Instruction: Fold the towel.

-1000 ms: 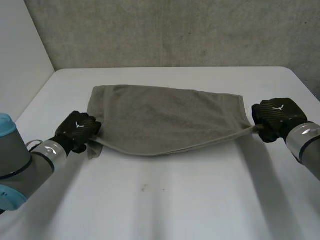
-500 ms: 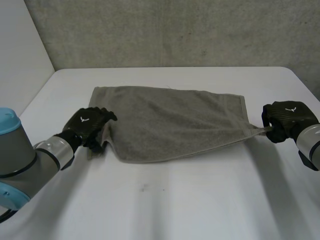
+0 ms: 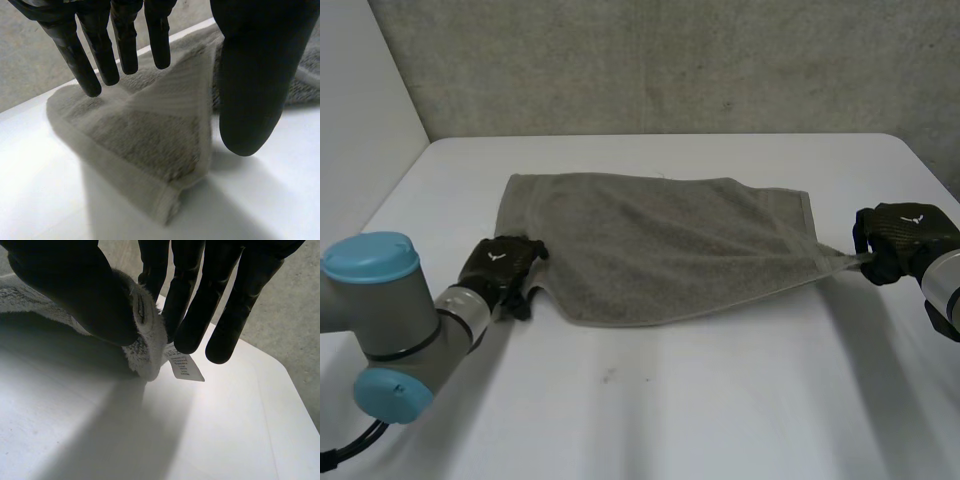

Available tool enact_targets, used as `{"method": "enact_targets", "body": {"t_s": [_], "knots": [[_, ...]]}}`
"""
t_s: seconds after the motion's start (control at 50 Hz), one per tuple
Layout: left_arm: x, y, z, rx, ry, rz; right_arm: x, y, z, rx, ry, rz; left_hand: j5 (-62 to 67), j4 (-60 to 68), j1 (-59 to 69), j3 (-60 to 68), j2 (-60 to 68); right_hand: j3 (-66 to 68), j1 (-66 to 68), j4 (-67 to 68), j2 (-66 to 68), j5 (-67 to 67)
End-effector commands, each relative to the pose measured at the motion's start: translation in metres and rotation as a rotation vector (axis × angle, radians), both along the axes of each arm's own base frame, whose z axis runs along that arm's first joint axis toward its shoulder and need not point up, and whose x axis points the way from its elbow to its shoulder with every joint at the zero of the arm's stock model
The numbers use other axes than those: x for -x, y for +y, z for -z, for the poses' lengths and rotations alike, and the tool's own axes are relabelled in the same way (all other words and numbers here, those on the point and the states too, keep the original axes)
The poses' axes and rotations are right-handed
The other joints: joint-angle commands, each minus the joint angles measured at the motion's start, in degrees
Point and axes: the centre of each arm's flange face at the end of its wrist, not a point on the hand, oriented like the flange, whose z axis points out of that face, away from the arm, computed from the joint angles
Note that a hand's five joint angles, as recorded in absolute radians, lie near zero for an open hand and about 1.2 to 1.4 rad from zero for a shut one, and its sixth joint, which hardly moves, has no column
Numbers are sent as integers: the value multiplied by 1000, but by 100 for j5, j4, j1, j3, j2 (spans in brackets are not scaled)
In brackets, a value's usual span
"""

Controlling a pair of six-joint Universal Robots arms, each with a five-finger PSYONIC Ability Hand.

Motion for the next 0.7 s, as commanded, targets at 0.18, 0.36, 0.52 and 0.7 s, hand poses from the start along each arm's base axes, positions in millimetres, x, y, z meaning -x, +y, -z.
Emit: {"method": "enact_targets", "body": {"t_s": [0.18,0.36,0.52,0.7], "knots": [[13,-6,-5,37,44,-27,0,0,3,-8,0,-2,763,764,781,768,768,1189,2404,1142,1241,1342],[12,-25,2,106,40,-87,1,0,3,-7,1,2,1691,1692,1709,1695,1695,1189,2404,1142,1241,1342],[8,-25,3,117,6,-87,2,-3,0,8,17,5,3138,3139,3156,3142,3142,1189,2404,1142,1241,1342],[-12,-3,-21,209,-192,-60,-1,-2,-3,23,75,-29,5591,5593,5609,5596,5596,1189,2404,1142,1241,1342]]}}
